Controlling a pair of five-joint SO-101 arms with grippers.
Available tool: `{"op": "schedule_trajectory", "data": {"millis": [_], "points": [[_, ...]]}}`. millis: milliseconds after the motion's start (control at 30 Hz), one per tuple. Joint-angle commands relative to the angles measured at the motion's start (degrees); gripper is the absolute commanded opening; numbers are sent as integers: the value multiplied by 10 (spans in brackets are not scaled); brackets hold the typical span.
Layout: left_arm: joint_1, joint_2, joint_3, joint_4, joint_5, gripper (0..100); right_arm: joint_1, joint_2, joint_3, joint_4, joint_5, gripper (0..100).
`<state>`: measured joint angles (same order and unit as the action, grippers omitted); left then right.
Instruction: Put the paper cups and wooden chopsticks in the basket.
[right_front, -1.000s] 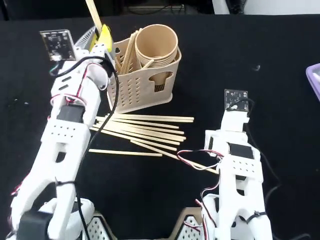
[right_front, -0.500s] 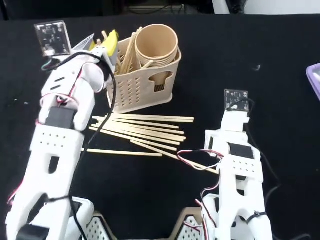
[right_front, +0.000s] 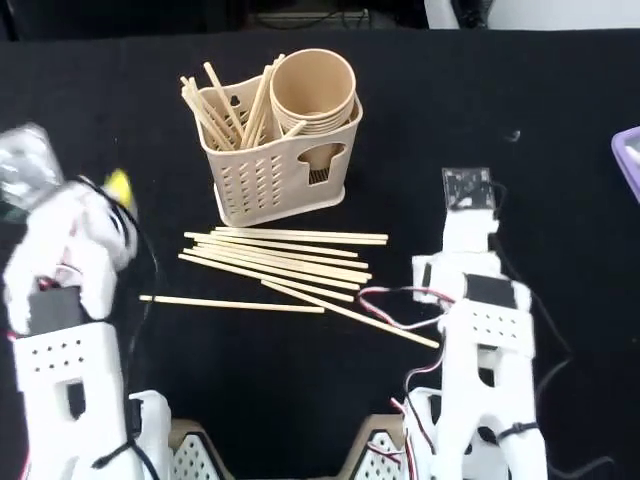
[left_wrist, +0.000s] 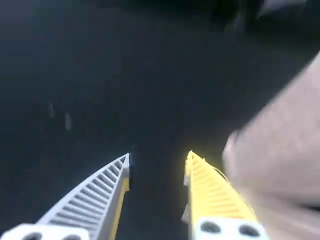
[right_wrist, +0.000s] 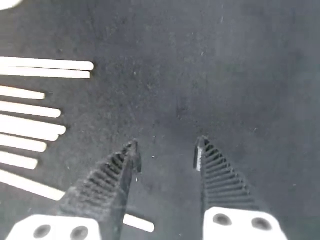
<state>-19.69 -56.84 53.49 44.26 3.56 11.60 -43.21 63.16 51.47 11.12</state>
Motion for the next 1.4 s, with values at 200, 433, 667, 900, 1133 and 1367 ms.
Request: {"op": "schedule_trajectory", "data": {"millis": [200, 433, 667, 900, 1133, 1367], "points": [[-31, -18, 194, -25, -19, 184, -267, -12, -170, 259, 230, 181], [-48, -17, 210, -25, 29, 184, -447, 99, -86, 84, 169, 183], [-49, -17, 210, -25, 29, 184, -463, 381, -238, 71, 199, 185], [-49, -18, 210, -25, 27, 184, -462, 484, -312, 71, 244, 180], [-49, -18, 208, -25, 27, 184, -461, 489, -317, 75, 268, 11], [-49, -18, 206, -25, 29, 184, -426, 413, -338, 160, 270, 11]]}}
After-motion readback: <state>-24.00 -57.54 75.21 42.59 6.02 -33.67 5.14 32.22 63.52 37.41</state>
